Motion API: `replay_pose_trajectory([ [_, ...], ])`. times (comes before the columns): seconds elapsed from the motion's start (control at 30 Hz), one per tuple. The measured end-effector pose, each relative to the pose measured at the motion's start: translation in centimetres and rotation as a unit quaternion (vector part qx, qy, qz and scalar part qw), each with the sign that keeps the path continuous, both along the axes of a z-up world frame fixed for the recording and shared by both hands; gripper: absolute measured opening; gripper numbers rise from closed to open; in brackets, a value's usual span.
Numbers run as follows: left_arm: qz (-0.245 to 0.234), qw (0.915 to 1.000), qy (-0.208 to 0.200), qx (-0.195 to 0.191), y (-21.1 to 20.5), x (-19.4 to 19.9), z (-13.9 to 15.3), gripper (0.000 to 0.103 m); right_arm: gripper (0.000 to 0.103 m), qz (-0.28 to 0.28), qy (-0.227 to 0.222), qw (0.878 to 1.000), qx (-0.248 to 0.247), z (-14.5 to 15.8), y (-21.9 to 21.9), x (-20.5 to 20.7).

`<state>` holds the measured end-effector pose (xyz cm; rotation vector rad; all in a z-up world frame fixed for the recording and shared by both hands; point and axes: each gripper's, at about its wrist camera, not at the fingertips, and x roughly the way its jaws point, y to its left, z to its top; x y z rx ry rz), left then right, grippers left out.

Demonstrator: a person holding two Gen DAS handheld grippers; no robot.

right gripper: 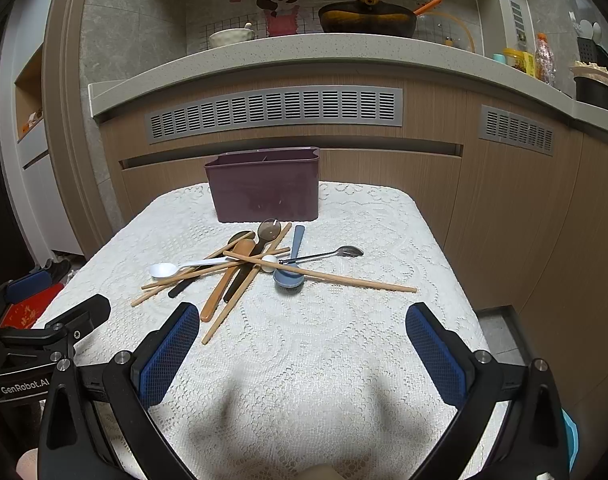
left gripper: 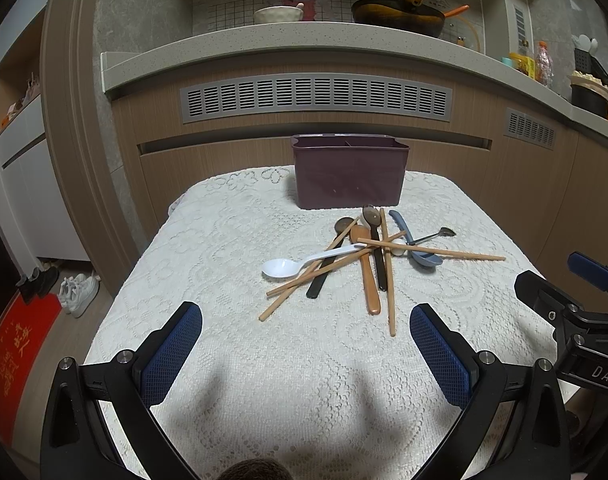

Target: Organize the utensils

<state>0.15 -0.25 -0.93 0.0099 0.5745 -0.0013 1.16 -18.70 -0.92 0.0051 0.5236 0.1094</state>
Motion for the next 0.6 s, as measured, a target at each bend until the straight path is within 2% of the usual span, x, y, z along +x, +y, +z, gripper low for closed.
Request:
replay_pose_trajectory([
  [0.6,0.000,1.0000,0.002,-0.001,0.13,-0.07,-0.03,0.103,0.102,0.002,-0.001,1.000,-0.001,0.19,0.07,0.02],
])
